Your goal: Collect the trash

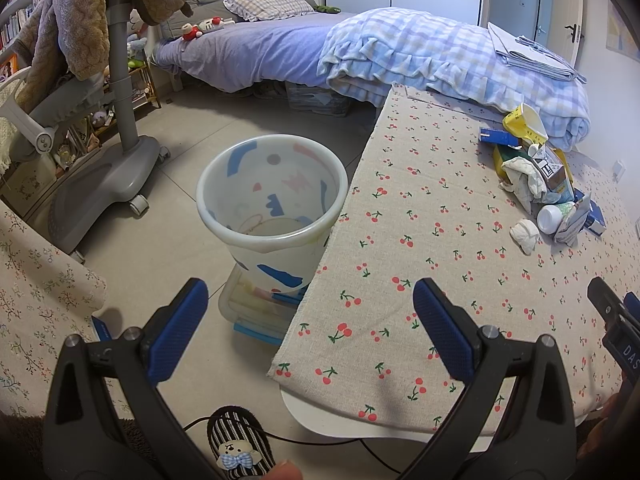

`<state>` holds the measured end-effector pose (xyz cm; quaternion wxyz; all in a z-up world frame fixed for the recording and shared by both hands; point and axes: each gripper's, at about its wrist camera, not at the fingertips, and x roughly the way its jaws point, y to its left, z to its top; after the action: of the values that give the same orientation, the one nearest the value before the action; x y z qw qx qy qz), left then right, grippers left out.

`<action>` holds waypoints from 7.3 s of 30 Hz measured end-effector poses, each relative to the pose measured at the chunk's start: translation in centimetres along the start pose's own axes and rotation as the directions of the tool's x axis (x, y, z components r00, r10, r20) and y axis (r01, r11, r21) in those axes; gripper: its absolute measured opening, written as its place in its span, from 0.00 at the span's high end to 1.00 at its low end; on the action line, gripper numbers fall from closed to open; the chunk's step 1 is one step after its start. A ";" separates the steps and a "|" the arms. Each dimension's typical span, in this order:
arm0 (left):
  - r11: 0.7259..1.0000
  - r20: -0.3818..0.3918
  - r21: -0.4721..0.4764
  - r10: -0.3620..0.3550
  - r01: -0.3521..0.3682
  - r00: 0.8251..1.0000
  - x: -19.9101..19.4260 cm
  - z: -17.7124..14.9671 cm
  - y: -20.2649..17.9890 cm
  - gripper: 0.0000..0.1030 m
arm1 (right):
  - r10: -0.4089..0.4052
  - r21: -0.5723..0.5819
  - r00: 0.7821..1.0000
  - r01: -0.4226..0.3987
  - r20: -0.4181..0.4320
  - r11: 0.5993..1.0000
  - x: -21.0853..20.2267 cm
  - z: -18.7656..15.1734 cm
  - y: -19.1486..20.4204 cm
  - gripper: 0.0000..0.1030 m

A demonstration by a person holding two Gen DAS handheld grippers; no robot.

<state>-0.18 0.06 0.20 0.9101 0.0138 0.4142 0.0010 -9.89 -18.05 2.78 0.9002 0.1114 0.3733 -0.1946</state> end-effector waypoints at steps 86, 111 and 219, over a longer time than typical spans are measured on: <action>0.790 -0.227 0.288 -0.493 0.541 0.840 9.2 13.3 -21.9 0.01 | 0.083 0.186 0.903 -0.004 -0.422 0.983 20.6 13.9 -16.4 0.08; 0.678 -0.187 0.450 -0.565 0.581 0.804 9.1 11.3 -26.8 0.36 | 0.069 0.221 0.927 0.015 -0.368 0.975 12.8 11.9 -24.0 0.08; 0.994 -0.173 -0.105 -0.059 0.041 0.983 8.3 10.1 12.3 0.04 | 0.292 -0.166 0.905 -0.354 -0.310 0.921 10.0 12.0 16.3 0.02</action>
<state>13.00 12.23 0.92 0.8692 -0.0430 0.4926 0.0006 11.15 -10.24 4.89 0.8648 0.0989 0.4919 0.0178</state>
